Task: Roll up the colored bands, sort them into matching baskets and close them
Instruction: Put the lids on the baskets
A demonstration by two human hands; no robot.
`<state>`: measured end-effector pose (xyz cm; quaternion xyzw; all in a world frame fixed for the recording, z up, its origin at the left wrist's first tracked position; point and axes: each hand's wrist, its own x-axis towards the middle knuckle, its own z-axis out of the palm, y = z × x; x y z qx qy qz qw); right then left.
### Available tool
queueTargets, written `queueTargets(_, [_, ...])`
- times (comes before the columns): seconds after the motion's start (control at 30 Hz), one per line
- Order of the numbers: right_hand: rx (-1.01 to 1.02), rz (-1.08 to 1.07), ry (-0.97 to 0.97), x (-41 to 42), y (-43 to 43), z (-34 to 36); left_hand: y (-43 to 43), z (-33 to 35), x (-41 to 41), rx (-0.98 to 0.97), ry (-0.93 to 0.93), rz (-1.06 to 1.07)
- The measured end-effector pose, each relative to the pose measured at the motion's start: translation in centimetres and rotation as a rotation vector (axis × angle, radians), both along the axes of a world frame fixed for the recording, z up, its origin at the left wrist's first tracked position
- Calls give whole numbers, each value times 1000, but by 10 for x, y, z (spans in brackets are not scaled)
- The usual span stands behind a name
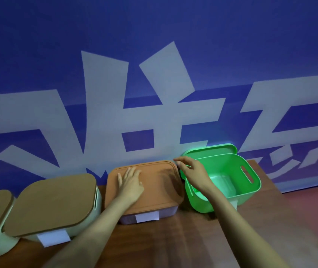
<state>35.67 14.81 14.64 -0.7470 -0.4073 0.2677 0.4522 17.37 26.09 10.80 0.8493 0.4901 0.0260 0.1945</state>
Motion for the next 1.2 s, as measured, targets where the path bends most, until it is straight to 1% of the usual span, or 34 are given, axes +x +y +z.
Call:
queueTargets(0.07, [37,-83,-16,27,-21,7,-12,4,22,69,-161,-17])
queueTargets(0.13, [47,-199,-54,57,-40,8,-28,16,55,-7,-378,-25])
queueTargets(0.2, [10,-316,-104,87,-56,5,-43,30,93,-143,-493,-45])
queueTargets(0.27, [-46,-406,-139,117,-67,0,-53,36,132,-316,-497,-28])
queueTargets(0.33, [-122,-439,-154,145,-71,-5,-55,34,163,-491,-475,81])
queueTargets(0.4, [-230,-432,-149,171,-69,-8,-52,30,185,-605,-479,224])
queueTargets(0.5, [-388,-371,-101,203,-58,-15,-45,23,202,-655,-445,353])
queueTargets(0.57, [-457,-322,-62,218,-48,-20,-38,18,207,-722,-458,405])
queueTargets(0.63, [-498,-271,-44,229,-37,-26,-30,14,209,-791,-504,444])
queueTargets(0.7, [-518,-239,-32,233,-28,-29,-24,15,211,-824,-553,466])
queueTargets(0.77, [-522,-225,-12,235,-22,-32,-22,18,213,-838,-562,484])
queueTargets(0.9, [-480,-247,-4,233,-22,-29,-31,31,213,-843,-612,457])
queueTargets(0.97, [-378,-288,8,232,-27,-23,-42,46,209,-834,-667,469])
queueTargets(1.0, [-308,-322,35,231,-31,-19,-36,35,210,-814,-697,458])
queueTargets(1.07, [-180,-382,104,229,-40,-9,-41,38,205,-749,-766,447])
queueTargets(1.13, [-98,-415,161,227,-51,0,-44,33,200,-673,-823,426])
queueTargets(1.2, [-27,-429,207,223,-63,5,-55,36,192,-611,-885,454])
